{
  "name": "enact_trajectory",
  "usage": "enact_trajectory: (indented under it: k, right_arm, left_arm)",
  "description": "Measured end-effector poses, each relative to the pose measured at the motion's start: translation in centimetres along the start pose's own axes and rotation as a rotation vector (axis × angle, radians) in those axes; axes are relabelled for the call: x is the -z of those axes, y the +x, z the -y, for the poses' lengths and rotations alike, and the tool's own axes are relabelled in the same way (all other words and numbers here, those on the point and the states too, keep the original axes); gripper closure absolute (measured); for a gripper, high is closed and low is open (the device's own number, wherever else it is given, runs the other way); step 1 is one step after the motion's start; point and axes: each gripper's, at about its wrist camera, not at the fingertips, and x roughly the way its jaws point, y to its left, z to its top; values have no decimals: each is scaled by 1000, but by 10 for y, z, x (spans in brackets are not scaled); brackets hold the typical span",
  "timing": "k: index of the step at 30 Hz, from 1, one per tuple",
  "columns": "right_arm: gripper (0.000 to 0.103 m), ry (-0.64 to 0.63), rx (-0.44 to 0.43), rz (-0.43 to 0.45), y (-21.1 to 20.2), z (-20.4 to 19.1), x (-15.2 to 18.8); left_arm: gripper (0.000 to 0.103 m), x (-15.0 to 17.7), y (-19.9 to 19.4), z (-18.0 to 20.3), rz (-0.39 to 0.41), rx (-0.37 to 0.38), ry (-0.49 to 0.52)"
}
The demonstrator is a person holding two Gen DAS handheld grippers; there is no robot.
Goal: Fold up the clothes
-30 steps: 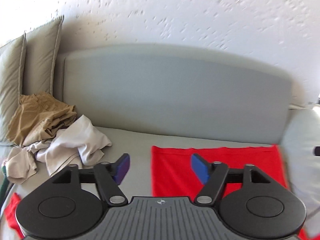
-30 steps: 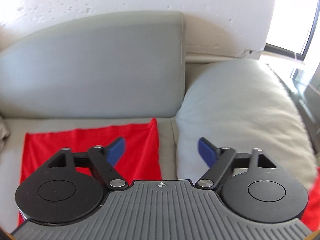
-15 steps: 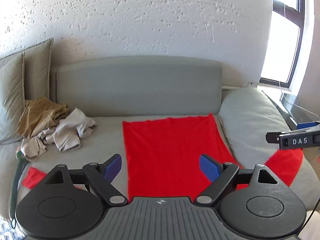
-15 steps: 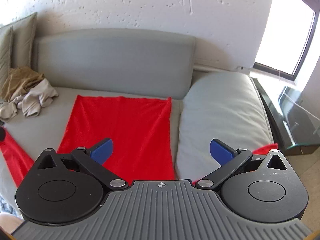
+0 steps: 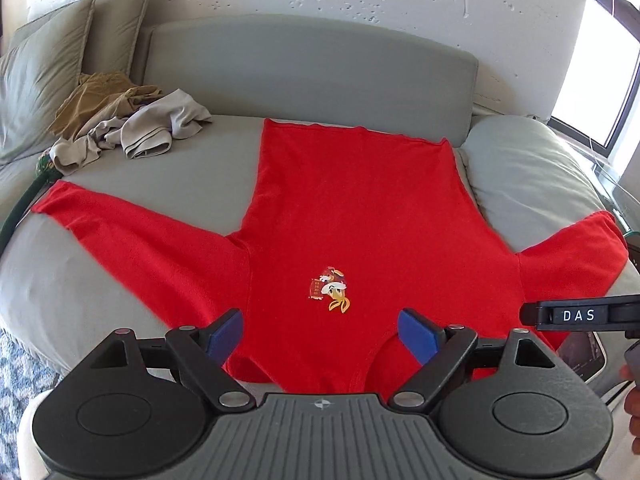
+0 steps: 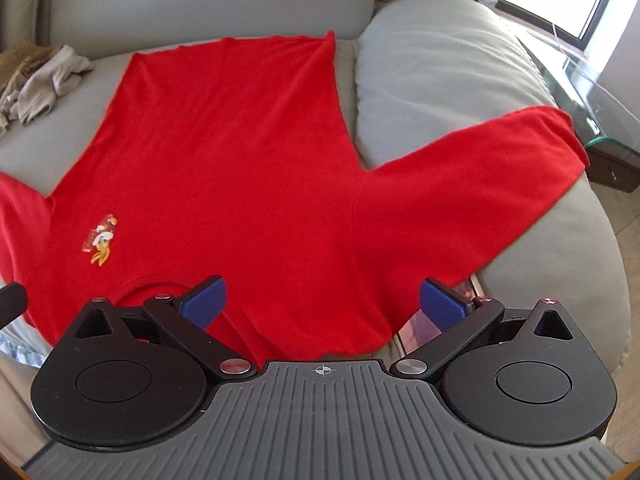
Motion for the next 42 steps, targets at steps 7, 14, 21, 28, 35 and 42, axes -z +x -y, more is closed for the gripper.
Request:
enact_trajectory:
  k: [7,14,21,28,35,42]
  right_arm:
    - [1,80,-55,-10,-3,11,1]
    - [1,80,-50,-37,0,13,1]
    - [2,61,-51,-23,0,13,5]
    - [2,55,-32,-21,4,13,6]
    - [6,128,-84,-13,8,36,3]
    - [44,28,-236,-97,28,11,10]
  left_arm:
    - [19,7,0,0,2,-1,-22]
    - [19,13,3,-3,-7,-17,-22]
    - [19,16,6,-6,-23,-39,-31]
    - [19,19,11,-8,-36,-41,-31]
    - [45,13,27,-8,-40,-3,-12]
    - [69,15,55,6,-63,36,63]
